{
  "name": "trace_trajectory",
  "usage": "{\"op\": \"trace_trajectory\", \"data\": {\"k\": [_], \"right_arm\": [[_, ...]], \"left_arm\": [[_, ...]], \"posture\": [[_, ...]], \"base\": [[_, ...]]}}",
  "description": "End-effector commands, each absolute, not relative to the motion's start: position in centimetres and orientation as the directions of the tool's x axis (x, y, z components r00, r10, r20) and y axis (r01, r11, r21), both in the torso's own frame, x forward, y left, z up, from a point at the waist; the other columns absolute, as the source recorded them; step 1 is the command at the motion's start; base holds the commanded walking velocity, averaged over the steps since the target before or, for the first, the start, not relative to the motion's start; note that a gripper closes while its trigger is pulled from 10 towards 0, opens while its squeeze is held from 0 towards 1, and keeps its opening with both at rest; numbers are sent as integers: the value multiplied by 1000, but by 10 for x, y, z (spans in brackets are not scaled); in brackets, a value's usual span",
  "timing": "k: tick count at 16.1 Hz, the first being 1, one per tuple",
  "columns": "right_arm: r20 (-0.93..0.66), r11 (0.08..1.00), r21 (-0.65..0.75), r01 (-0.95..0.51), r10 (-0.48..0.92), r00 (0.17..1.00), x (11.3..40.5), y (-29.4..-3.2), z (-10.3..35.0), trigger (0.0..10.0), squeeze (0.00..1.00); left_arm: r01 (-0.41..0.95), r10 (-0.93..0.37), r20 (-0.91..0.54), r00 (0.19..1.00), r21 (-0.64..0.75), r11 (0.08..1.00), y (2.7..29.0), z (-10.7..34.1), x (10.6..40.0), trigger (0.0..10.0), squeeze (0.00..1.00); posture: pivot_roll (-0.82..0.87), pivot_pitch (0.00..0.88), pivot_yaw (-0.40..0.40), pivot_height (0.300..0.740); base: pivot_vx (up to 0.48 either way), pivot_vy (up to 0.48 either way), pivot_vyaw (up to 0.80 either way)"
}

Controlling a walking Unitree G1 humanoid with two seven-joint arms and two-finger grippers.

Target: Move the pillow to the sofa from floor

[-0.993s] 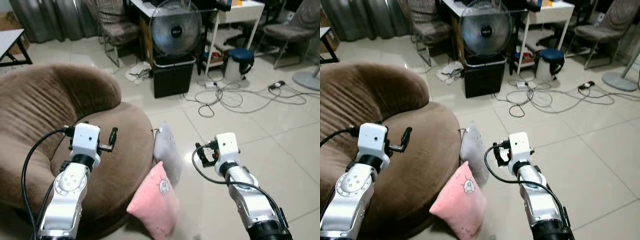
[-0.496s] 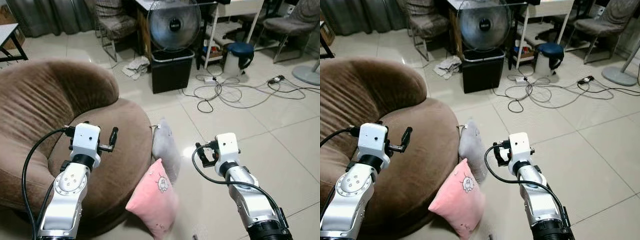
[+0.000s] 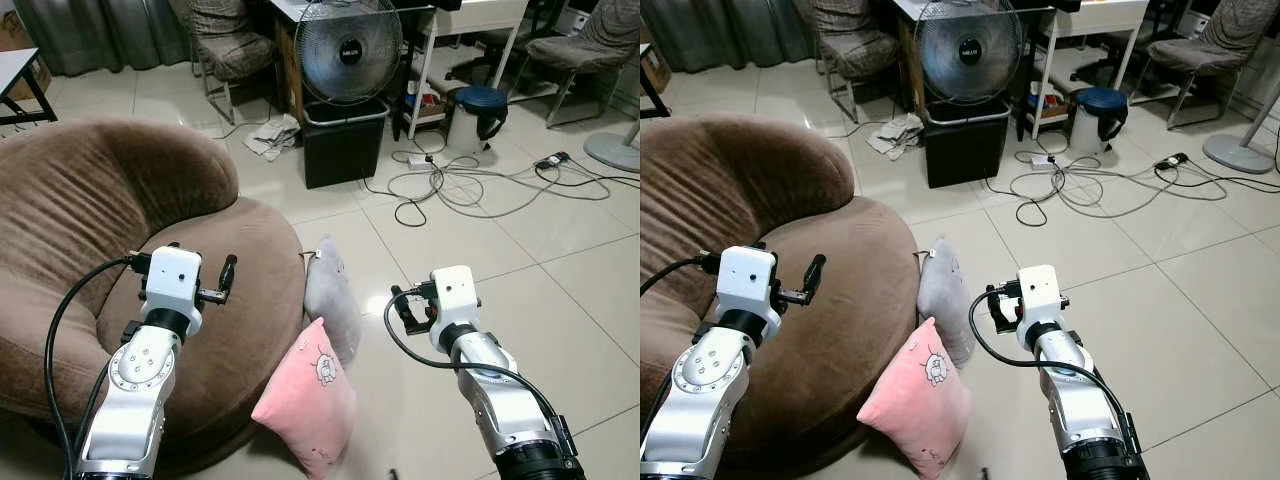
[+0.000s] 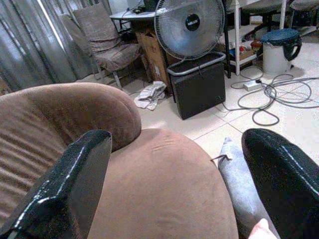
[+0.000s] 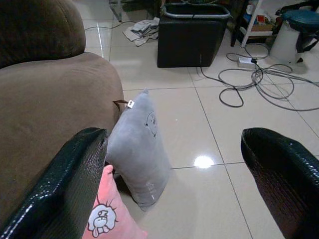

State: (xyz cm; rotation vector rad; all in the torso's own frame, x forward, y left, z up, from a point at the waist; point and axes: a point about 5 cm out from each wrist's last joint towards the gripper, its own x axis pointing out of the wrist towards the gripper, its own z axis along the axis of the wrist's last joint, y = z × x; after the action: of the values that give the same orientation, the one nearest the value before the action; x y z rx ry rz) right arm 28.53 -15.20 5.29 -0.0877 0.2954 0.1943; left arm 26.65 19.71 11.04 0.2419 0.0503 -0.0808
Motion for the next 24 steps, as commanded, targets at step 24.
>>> {"op": "trace_trajectory", "data": {"k": [24], "right_arm": [[-299,974,-68,-218,188,935,287,-152,54,10000,0]], "left_arm": [[124,-114,-55,992,256,959,193,110,267,10000,0]], "posture": [[79,0,20,638]], "base": [[75,0,0]]}}
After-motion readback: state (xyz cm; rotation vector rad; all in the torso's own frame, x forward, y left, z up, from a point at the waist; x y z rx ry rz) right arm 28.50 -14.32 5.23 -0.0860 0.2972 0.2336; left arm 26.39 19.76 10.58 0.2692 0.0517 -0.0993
